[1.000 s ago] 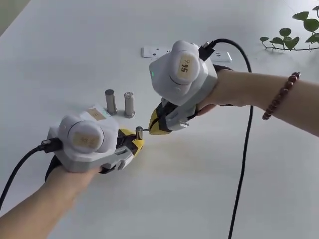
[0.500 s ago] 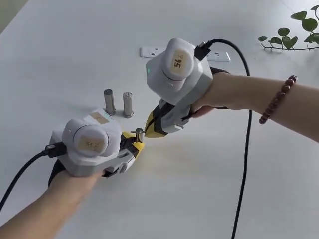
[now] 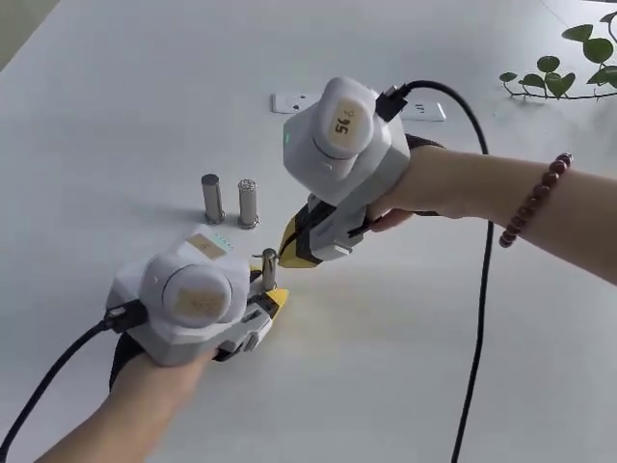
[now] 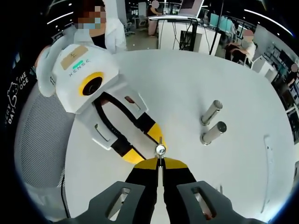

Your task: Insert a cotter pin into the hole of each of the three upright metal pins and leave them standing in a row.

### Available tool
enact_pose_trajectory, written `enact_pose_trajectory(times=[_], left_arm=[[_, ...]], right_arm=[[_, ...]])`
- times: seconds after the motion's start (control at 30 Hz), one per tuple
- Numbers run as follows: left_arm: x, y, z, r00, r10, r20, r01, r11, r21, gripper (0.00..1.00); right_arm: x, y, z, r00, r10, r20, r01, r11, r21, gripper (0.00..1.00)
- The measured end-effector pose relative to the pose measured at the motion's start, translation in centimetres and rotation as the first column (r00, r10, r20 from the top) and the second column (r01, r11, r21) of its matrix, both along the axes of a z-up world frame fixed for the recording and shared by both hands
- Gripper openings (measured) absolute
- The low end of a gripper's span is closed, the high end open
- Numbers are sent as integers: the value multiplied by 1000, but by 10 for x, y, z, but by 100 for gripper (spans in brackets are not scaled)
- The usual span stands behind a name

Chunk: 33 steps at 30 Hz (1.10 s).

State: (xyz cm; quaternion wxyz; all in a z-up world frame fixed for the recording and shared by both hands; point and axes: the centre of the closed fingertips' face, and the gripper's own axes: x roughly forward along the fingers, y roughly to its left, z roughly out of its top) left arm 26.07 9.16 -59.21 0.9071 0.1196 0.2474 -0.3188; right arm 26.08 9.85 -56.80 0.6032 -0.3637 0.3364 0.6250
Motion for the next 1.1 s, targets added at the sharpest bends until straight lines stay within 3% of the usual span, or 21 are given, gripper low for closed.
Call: enact_pose_trajectory(times=[0.07, 0.17, 0.3, 0.53, 0.63, 0.9, 1.1], left_arm=[[3, 1, 2, 1000, 17, 8, -17, 1000, -9, 18], [4, 1, 2, 999, 33, -4, -33, 999, -26, 18], [4, 4, 2, 999, 42, -1, -42, 999, -24, 17], [7, 8, 6, 997, 82, 10, -81, 996, -40, 16], [6, 6, 6, 997, 81, 1, -81, 995, -51, 15], [6, 6, 6, 994, 105, 5, -105, 993, -53, 8], [7, 5, 6, 993, 114, -2, -114, 991, -63, 8]], right_arm=[[0, 1, 1, 1000, -11, -4, 11, 1000, 10, 0], [1, 2, 2, 999, -36, -13, 36, 999, 28, 0], [1, 0, 4, 999, -39, -5, 39, 999, 35, 7], [0, -6, 6, 999, -34, 6, 33, 999, 35, 3], [-2, -7, 7, 1000, -28, 3, 28, 999, 40, 0], [-2, -5, 6, 1000, -29, 0, 29, 999, 38, 0], [0, -1, 6, 999, -37, 0, 37, 998, 45, 0]])
